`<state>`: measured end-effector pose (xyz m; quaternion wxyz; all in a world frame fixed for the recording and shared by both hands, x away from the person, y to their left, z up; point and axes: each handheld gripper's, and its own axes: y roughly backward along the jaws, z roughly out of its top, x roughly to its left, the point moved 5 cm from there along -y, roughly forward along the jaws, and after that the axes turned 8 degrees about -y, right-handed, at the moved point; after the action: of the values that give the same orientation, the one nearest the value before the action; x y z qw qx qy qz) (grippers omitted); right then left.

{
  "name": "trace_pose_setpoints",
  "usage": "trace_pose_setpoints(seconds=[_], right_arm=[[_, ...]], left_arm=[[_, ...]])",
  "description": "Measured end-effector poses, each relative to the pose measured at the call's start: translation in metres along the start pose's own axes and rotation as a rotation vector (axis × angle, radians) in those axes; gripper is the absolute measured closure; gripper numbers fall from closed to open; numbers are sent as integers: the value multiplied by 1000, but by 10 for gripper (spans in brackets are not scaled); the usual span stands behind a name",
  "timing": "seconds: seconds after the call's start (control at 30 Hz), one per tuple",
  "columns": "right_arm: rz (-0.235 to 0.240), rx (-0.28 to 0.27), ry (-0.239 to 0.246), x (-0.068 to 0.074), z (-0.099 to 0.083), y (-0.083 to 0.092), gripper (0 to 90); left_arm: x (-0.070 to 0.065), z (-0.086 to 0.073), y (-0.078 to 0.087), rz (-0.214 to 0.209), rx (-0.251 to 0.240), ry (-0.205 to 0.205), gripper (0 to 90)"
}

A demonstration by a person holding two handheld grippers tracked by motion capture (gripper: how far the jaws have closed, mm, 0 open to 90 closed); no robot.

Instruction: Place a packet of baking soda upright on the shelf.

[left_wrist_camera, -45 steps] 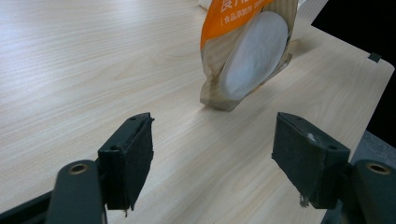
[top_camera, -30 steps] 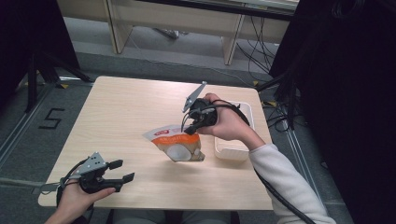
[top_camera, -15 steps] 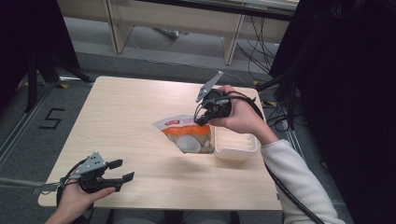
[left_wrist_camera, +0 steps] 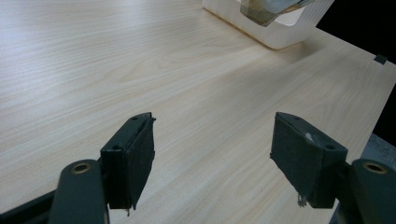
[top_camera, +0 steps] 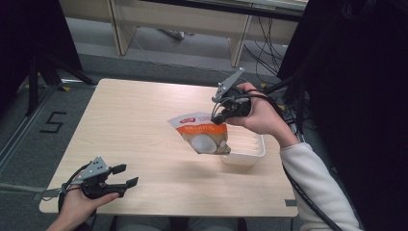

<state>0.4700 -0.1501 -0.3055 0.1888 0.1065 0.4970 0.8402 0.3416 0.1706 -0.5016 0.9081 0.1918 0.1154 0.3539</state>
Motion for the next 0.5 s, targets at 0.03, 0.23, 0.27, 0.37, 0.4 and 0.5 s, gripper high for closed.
trace_pose_setpoints(seconds=[0.03, 0.23, 0.27, 0.37, 0.4, 0.5], right_arm=[[-5, -6, 1, -1, -1, 2, 900], [-16, -17, -16, -7, -5, 11, 900], [-17, -23, -15, -9, -6, 13, 900], [-24, -26, -34, -12, -10, 19, 900], [-24, -28, -25, -14, -13, 22, 900], [-35, -16, -42, -17, -18, 25, 900]], left_arm=[[0, 0, 0, 1, 0, 0, 294], [0, 0, 0, 2, -5, 1, 295], [0, 0, 0, 6, -6, 20, 296], [0, 0, 0, 5, -2, 19, 295], [0, 0, 0, 7, -6, 23, 295], [1, 0, 0, 4, -7, 5, 295]])
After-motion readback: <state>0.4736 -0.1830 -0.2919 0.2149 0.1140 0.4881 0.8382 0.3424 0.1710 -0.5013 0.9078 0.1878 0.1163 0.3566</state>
